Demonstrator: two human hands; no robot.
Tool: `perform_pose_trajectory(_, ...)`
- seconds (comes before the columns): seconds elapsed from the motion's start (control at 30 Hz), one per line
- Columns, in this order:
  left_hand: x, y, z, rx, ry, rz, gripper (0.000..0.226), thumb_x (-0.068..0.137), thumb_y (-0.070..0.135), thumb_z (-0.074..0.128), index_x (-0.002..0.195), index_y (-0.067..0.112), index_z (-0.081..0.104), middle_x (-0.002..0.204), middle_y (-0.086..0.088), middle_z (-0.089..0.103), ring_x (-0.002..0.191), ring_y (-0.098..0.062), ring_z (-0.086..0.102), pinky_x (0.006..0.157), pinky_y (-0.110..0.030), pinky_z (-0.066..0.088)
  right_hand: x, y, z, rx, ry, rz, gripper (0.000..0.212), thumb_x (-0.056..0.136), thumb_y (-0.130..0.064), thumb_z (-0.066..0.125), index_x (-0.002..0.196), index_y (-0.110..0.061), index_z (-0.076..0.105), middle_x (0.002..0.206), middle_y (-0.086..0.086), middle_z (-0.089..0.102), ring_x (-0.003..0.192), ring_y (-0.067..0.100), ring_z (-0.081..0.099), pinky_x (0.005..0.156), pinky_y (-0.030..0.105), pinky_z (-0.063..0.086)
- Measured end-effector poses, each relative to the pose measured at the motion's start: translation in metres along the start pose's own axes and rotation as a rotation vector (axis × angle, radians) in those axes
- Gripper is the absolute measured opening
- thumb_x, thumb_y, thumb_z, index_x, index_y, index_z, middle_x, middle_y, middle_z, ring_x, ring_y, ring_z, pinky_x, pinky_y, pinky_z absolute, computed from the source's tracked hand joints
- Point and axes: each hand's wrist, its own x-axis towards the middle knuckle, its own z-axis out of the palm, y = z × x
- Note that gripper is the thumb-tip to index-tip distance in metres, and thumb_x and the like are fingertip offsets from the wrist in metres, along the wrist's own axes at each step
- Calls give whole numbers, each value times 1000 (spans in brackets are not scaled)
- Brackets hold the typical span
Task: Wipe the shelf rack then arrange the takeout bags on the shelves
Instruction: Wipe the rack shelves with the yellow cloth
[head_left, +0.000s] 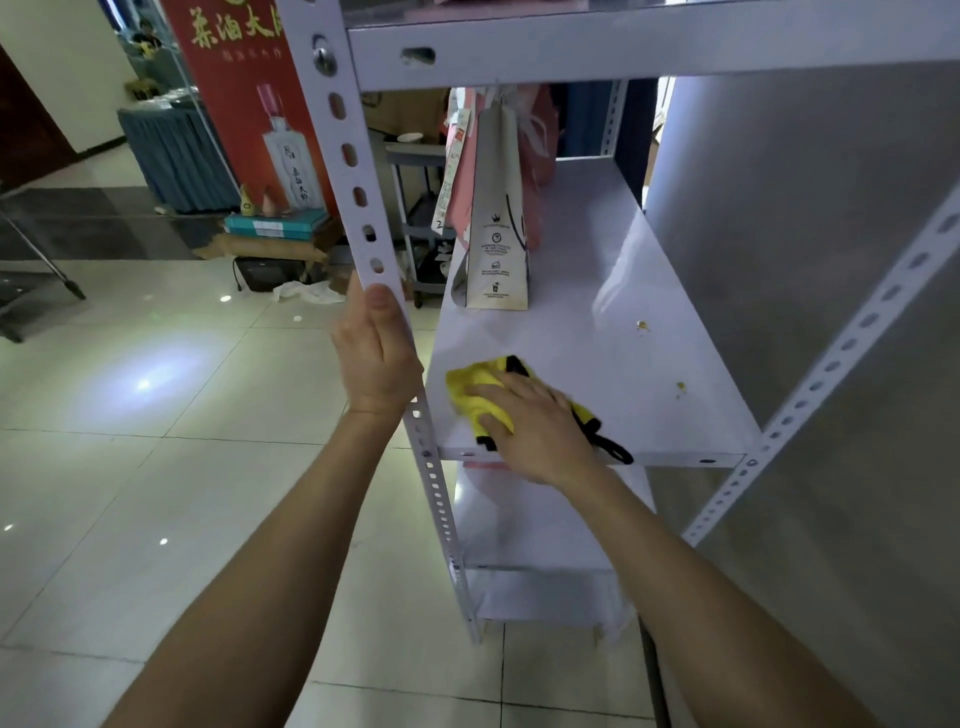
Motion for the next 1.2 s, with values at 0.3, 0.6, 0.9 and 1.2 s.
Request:
perform_pose_trajectory(0.3,-3,3,-1,-59,-10,-11,39,111,71,21,99,51,52,69,-6,56,55,-35,60,46,-53,50,3,147,-93,-67,144,568,54,106,-39,49,160,-35,43,172,2,31,157,29,27,125,57,22)
perform_pose_trajectory(0.6,-1,9,1,-69,14,-41,43,109,74,20,101,50,55,64,-9,56,52,-37,61,47,-55,51,57,109,-77,-47,100,457,53,108,-35,48,160,-34,42,169,7,33,155,31,30,123,54,25)
perform_pose_trajectory(0.9,-3,-2,1,-76,26,-9,42,115,63,20,99,47,54,59,-8,56,47,-32,62,47,-52,49,-33,36,-27,40,132,33,45,103,-30,60,147,-38,59,162,-10,46,149,19,41,119,42,31)
perform_pose_trajectory(1.2,-4,-2,6,-72,52,-46,41,112,70,20,101,53,55,66,-8,55,52,-38,58,46,-57,48,51,121,-64,-118,293,694,52,104,-33,50,156,-30,48,166,13,36,154,35,27,124,59,21)
